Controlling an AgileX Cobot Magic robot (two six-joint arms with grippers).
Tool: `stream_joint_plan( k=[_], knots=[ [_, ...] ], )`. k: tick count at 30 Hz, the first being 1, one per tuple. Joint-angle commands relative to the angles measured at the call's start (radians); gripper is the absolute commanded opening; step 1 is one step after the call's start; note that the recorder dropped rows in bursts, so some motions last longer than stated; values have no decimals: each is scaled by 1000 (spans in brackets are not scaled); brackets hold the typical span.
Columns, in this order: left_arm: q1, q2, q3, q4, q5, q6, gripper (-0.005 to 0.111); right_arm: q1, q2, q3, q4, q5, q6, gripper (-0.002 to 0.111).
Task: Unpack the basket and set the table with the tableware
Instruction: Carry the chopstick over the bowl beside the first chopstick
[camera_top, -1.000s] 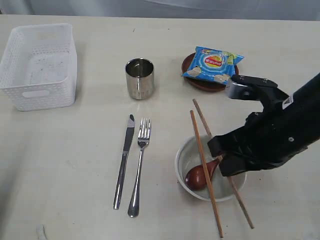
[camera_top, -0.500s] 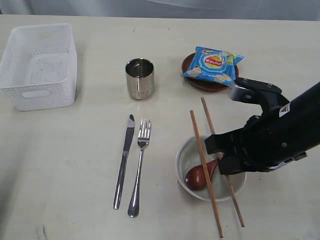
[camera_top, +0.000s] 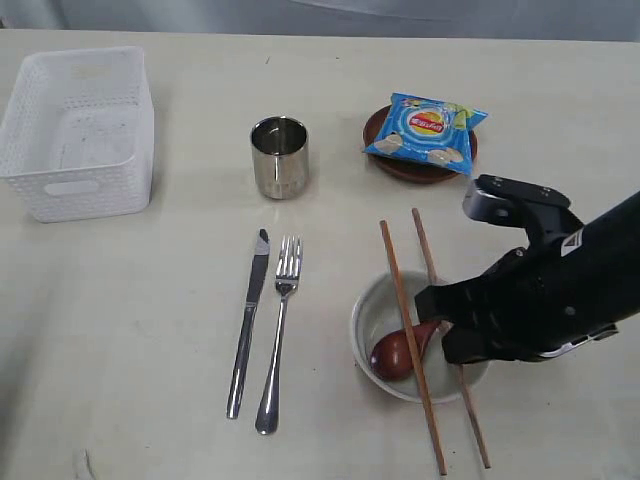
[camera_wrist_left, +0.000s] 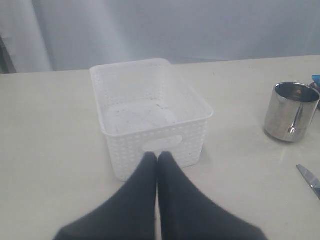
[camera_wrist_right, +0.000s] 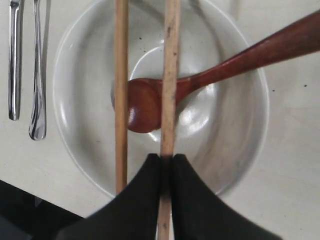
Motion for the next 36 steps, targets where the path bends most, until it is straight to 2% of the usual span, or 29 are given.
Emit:
stream_joint_plan(
  k=[1,12,14,15,17,20,24,29,36],
  knots=[
    [-8,-5,2,-3,-2,2,0,2,-4,15,-1,-26,-4,0],
    [-8,-5,2,-3,-2,2,0,2,-4,15,-1,-40,-46,0],
    [-8,-5,2,-3,-2,2,0,2,-4,15,-1,-58,-59,9],
    [-8,-5,2,-3,-2,2,0,2,-4,15,6,-60,-59,25],
    [-8,-5,2,-3,-2,2,0,2,-4,15,5,-60,-59,42],
    [-8,-5,2,-3,-2,2,0,2,-4,13,4,-54,-59,41],
    [-8,-5,2,-3,-2,0,0,2,-4,-90,-63,44,-62,41],
    [-8,-5,2,-3,-2,0,0,4,-4,-155,-70,148,-62,48],
    [-8,-5,2,-3,-2,0,0,137,-4,-155,-294,141,133,48]
  ],
)
